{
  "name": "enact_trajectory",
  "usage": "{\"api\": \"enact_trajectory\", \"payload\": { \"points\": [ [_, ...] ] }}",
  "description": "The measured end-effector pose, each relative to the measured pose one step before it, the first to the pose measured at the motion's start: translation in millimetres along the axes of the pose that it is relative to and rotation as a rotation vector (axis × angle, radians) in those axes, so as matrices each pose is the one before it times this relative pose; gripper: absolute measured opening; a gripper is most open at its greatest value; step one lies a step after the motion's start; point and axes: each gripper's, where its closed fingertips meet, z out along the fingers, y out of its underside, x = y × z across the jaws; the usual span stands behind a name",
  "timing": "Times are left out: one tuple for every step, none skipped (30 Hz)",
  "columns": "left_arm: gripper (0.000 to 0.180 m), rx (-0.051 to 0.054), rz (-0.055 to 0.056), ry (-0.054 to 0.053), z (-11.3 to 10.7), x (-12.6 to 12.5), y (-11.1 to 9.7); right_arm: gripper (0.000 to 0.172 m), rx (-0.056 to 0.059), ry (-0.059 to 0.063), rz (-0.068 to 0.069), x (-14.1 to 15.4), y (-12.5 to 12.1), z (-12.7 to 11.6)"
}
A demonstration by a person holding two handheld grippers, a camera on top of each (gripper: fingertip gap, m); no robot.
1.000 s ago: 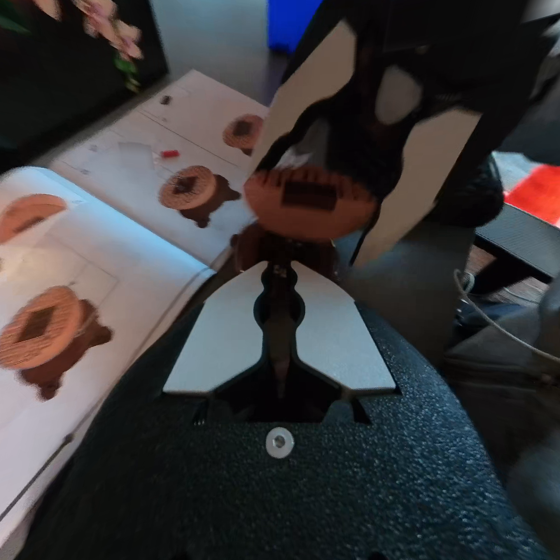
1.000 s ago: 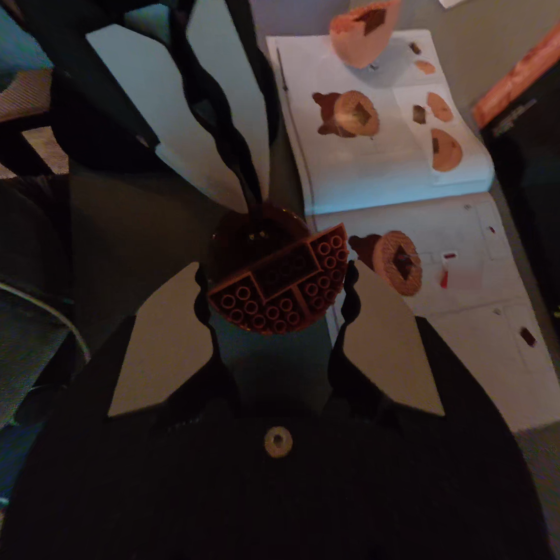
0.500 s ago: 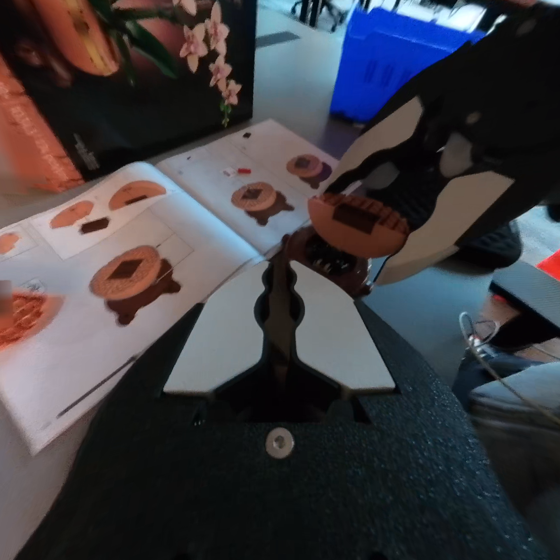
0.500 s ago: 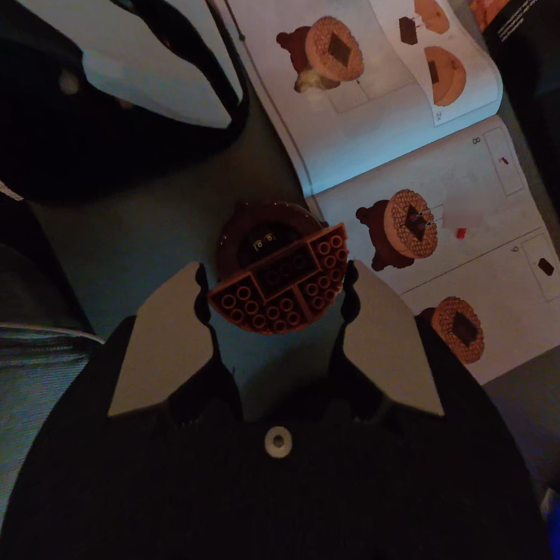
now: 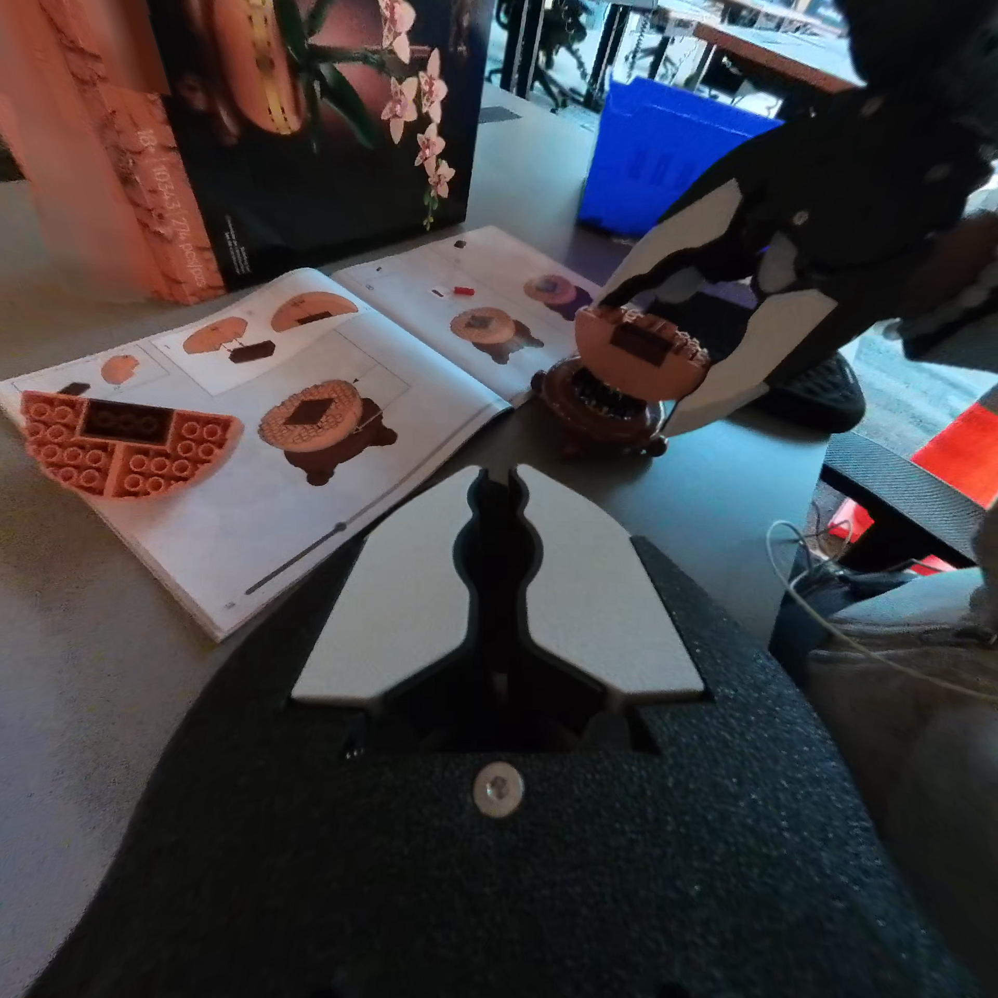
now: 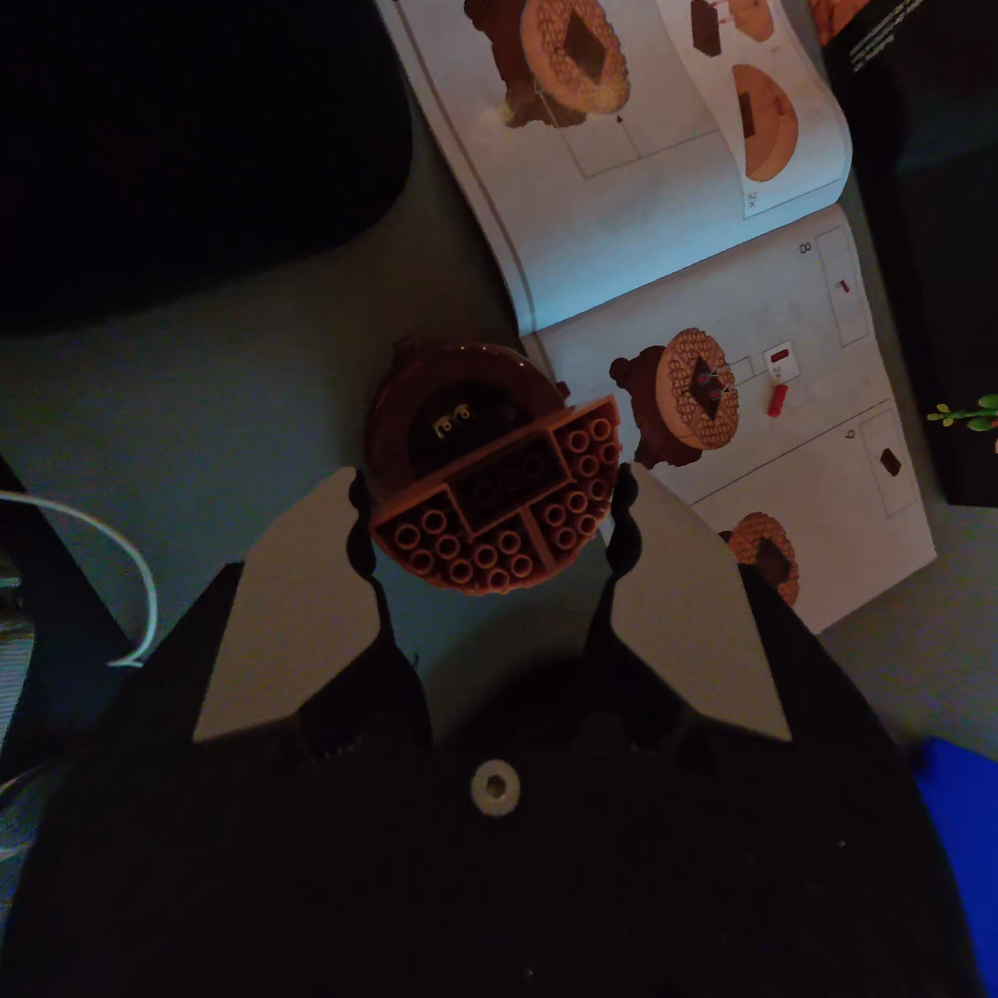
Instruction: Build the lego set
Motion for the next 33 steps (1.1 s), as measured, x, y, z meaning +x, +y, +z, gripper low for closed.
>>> {"api": "enact_trajectory", "payload": {
  "points": [
    [0.008, -0.0011, -0.001, -0.0039, -0.76, -1.6, 1.25, 0.085, -0.0144, -0.0046, -0.009, -0.01, 1.22, 0.24],
    [0.008, 0.0007, 0.0002, -0.0002, -0.93, -1.05, 0.51, 0.085, -0.014, -0.0014, -0.0046, 0.02, 1.36, 0.48],
    [0.008, 0.0026, -0.0021, 0.0015, -0.79, -0.87, 0.0, 0.085, -0.0033, -0.0061, -0.0066, -1.15, 0.36, 0.64],
    [0.008, 0.005, -0.0046, 0.0009, -0.83, -1.01, -0.3, 0.085, 0.0015, -0.0083, -0.0027, -1.56, -0.31, 0.69],
    [0.008, 0.0044, -0.0057, 0.0019, -0.88, -1.03, -0.06, 0.085, -0.0051, -0.0059, 0.0045, -0.94, 0.73, 0.78],
    [0.008, 0.0028, -0.0056, 0.0025, -0.76, -0.85, 0.28, 0.084, -0.0067, -0.0007, 0.0046, 0.14, 1.1, 0.44],
    [0.008, 0.0022, -0.0054, 0.0017, -0.46, -0.93, 0.56, 0.084, -0.0005, 0.0026, 0.0035, 0.98, 0.4, -0.24],
    [0.008, 0.0022, -0.0044, 0.0008, -0.36, -0.94, 0.34, 0.084, -0.0005, -0.0006, 0.0032, 0.63, 0.59, -0.1],
    [0.008, 0.0027, -0.0019, 0.0016, -0.2, -0.62, 0.21, 0.084, -0.0025, -0.0057, 0.0056, 0.08, 0.86, -0.08],
    [0.008, 0.0015, -0.001, 0.0021, -0.26, -0.41, 0.19, 0.084, 0.001, -0.0067, 0.0066, -0.14, 0.21, -0.2],
    [0.008, 0.0007, -0.0016, 0.0017, -0.39, -0.36, 0.11, 0.084, 0.0006, -0.0064, 0.0055, -0.2, 0.03, -0.16],
    [0.008, 0.0014, -0.0014, 0.0018, -0.34, -0.37, 0.02, 0.084, -0.0023, -0.0062, -0.0013, -0.29, 0.1, 0.01],
    [0.008, 0.0025, -0.0005, 0.0022, -0.39, -0.2, -0.04, 0.084, -0.0048, -0.003, -0.0053, 0.04, 0.13, 0.02],
    [0.008, 0.0022, -0.0011, 0.0027, -0.42, -0.09, 0.0, 0.084, -0.0054, 0.0008, -0.0033, 0.31, 0.02, 0.05],
    [0.008, 0.0025, -0.0036, 0.0023, -0.42, -0.42, 0.06, 0.084, -0.0025, -0.0034, -0.0053, -0.35, -0.59, 0.1],
    [0.009, 0.0036, -0.0042, 0.0017, -0.39, -0.55, -0.09, 0.084, -0.0012, -0.0067, -0.0073, -0.93, -0.71, 0.12],
    [0.009, 0.0032, -0.0038, 0.0012, -0.54, -0.69, -0.02, 0.084, -0.0055, -0.0008, -0.0011, -0.15, -0.12, 0.43],
    [0.009, 0.0021, -0.0038, 0.0011, -0.44, -0.45, 0.02, 0.084, -0.0036, 0.0052, 0.0007, 1.01, -0.15, 0.21],
    [0.009, 0.0019, -0.0027, 0.0004, -0.57, -0.45, -0.08, 0.084, -0.0017, 0.0099, 0.0037, 1.99, -0.19, 0.13],
    [0.009, 0.0033, -0.001, 0.0, -0.53, -0.34, -0.39, 0.084, 0.0014, 0.0021, 0.0031, 0.99, -0.29, 0.1],
    [0.008, 0.0036, -0.0009, 0.001, -0.54, -0.1, -0.39, 0.084, 0.0068, 0.0022, 0.0026, 0.68, -0.96, -0.05],
    [0.009, 0.0025, -0.0013, 0.0023, -0.38, 0.1, -0.22, 0.084, 0.0024, 0.0028, 0.0027, 0.5, -0.44, 0.07],
    [0.009, 0.0018, -0.0016, 0.0015, -0.26, -0.07, -0.21, 0.084, -0.0021, 0.0023, 0.0, 0.21, 0.03, 0.07],
    [0.009, 0.0011, -0.0012, 0.0005, -0.24, -0.16, -0.01, 0.084, -0.002, 0.0057, 0.0006, 0.44, -0.15, 0.0],
    [0.009, 0.0006, -0.001, 0.001, 0.0, -0.15, 0.16, 0.084, -0.0008, 0.0067, -0.0012, 0.52, -0.28, -0.08],
    [0.009, 0.0003, -0.0015, 0.0016, 0.11, 0.01, 0.17, 0.084, -0.0017, 0.0056, -0.0027, 0.16, -0.18, -0.09],
    [0.009, -0.0001, -0.0021, 0.0019, 0.17, 0.07, 0.18, 0.084, -0.0035, 0.0057, -0.0041, -0.04, 0.0, -0.04],
    [0.009, -0.0003, -0.0017, 0.0024, 0.19, 0.18, 0.23, 0.084, -0.0023, 0.0101, -0.0042, 0.56, -0.21, -0.06],
    [0.009, 0.0, -0.0002, 0.0025, 0.14, 0.25, 0.14, 0.084, 0.0003, 0.0109, -0.0094, 0.69, -0.57, -0.3],
    [0.009, 0.0002, 0.0003, 0.0018, 0.22, 0.32, 0.05, 0.084, 0.0002, 0.0083, -0.0087, 0.52, -0.71, -0.2],
    [0.01, -0.0003, -0.0001, 0.0012, 0.25, 0.12, 0.16, 0.084, -0.0016, 0.0069, -0.006, 0.33, -0.4, -0.21],
    [0.01, -0.0017, -0.0004, 0.0011, 0.24, 0.08, 0.3, 0.084, -0.0024, 0.0063, -0.007, 0.05, -0.46, -0.28],
    [0.01, -0.0014, 0.0001, 0.0008, 0.17, 0.06, 0.3, 0.084, -0.0014, 0.0064, -0.0071, 0.17, -0.53, -0.33]
  ]
}}
